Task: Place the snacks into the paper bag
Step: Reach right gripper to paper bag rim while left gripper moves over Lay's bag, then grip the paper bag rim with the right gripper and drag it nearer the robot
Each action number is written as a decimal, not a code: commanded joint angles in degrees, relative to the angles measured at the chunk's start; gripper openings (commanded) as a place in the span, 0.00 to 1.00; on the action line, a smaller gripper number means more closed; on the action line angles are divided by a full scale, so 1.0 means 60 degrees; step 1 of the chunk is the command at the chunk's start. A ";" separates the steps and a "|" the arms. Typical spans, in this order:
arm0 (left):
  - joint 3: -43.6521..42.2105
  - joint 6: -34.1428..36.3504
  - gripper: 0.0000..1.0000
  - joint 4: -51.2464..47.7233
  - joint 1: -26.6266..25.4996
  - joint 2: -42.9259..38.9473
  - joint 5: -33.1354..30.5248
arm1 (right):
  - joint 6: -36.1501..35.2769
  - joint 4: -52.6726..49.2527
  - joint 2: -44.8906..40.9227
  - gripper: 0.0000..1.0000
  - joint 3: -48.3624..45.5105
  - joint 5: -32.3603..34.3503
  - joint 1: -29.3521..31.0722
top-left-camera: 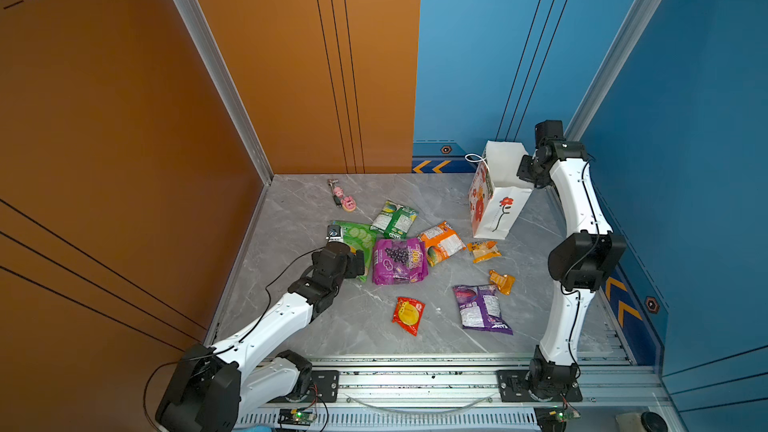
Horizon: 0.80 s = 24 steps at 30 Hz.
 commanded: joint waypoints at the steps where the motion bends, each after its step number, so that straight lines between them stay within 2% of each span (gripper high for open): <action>1: 0.0329 0.0144 0.98 -0.0098 0.0059 0.0080 -0.0218 | -0.0022 -0.0121 -0.1059 0.06 -0.0673 -0.0407 0.0012; 3: 0.0309 0.0139 0.98 -0.0119 0.0059 0.0045 -0.0231 | 0.0148 0.0364 -0.1623 0.00 -0.1479 -0.0717 0.0007; 7: 0.0268 0.0109 0.98 -0.0112 0.0070 0.0006 -0.0251 | 0.0453 0.1339 -0.2746 0.00 -0.2969 -0.1150 -0.0001; 16: 0.0255 -0.0033 0.98 -0.0269 0.0000 -0.0181 -0.0279 | 0.1059 0.2210 -0.5064 0.00 -0.4526 -0.0996 -0.0150; 24: 0.0245 -0.0176 0.98 -0.0386 -0.0068 -0.0375 -0.0268 | 0.1510 0.2472 -0.7767 0.00 -0.6566 -0.0528 -0.0151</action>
